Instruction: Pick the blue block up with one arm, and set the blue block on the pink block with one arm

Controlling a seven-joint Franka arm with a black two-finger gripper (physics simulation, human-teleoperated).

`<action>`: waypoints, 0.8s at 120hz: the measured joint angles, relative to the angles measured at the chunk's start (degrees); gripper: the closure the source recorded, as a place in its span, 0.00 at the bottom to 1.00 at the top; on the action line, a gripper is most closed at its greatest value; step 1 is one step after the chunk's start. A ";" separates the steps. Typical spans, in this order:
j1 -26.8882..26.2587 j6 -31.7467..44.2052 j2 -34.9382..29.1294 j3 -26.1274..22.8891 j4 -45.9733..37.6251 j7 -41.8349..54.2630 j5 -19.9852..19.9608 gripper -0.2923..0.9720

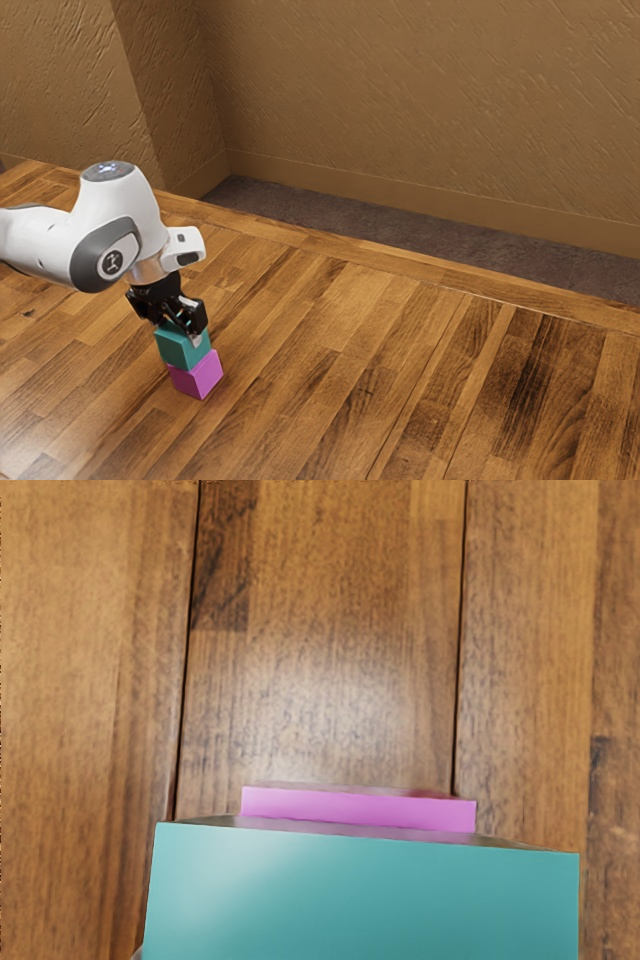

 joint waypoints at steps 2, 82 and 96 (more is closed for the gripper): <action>0.00 0.02 0.01 0.00 0.03 0.01 0.09 0.57; -0.10 1.47 0.74 -0.68 0.38 1.39 0.92 0.50; -0.14 1.89 0.82 -0.84 0.38 2.31 0.16 0.40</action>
